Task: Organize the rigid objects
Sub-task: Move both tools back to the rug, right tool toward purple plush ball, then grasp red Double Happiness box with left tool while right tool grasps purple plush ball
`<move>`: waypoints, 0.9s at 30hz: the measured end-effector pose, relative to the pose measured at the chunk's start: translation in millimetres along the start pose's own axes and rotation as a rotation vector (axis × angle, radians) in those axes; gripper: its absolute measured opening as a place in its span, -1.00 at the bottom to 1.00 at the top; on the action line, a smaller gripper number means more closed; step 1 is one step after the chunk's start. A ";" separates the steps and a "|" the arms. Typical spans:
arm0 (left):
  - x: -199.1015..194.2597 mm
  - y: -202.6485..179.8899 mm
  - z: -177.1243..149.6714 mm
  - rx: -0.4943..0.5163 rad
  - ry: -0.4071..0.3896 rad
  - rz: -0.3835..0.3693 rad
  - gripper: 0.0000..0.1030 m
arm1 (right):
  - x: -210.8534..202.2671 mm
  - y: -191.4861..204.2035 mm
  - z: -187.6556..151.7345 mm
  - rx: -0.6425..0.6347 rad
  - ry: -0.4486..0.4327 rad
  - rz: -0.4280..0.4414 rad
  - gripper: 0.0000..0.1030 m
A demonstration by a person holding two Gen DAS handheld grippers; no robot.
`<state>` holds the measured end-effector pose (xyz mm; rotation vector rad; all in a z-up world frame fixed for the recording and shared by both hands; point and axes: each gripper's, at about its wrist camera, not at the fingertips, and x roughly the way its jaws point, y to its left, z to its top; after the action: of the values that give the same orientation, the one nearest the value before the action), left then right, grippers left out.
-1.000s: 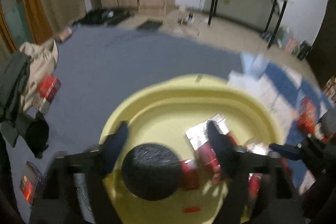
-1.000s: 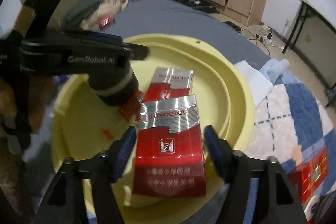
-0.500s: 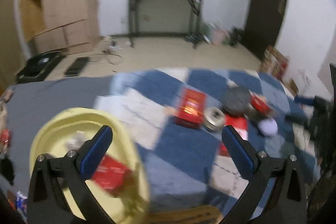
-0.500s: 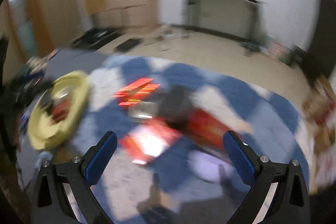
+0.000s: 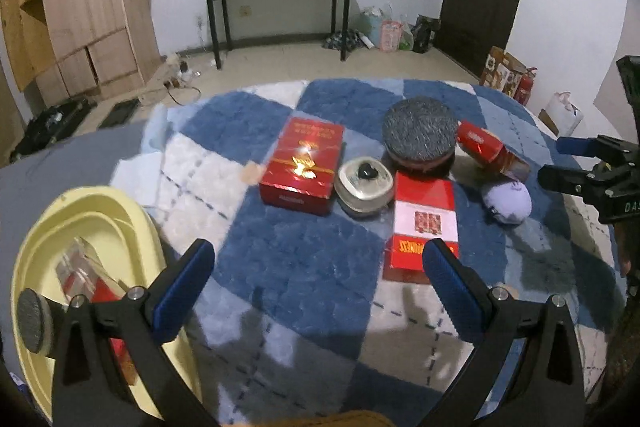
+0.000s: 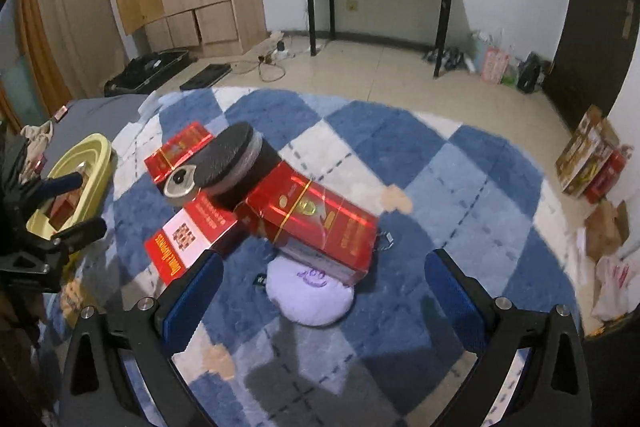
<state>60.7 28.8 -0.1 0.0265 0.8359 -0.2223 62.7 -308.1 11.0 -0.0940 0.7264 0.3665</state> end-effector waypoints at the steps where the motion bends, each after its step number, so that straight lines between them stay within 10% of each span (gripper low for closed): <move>1: 2.6 -2.2 -1.2 -0.006 0.006 -0.026 1.00 | 7.7 -4.4 3.4 0.013 0.017 0.009 0.99; 10: 28.4 -70.1 -4.6 0.207 -0.014 -0.161 1.00 | 30.0 -8.1 6.2 0.011 0.103 -0.018 0.99; 18: 73.8 -60.1 -3.2 0.132 0.037 -0.221 1.00 | 63.8 -1.5 1.3 -0.014 0.147 -0.035 0.99; 25: 85.3 -73.2 3.7 0.160 0.018 -0.177 0.97 | 89.2 -1.4 -1.8 0.016 0.137 -0.063 0.87; 27: 87.2 -84.2 3.0 0.199 0.021 -0.144 0.70 | 91.8 -0.8 -2.0 0.020 0.116 -0.078 0.83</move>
<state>102.1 -70.0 -57.2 0.1555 0.8353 -0.4410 124.8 -282.2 -51.5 -0.1250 0.8385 0.2807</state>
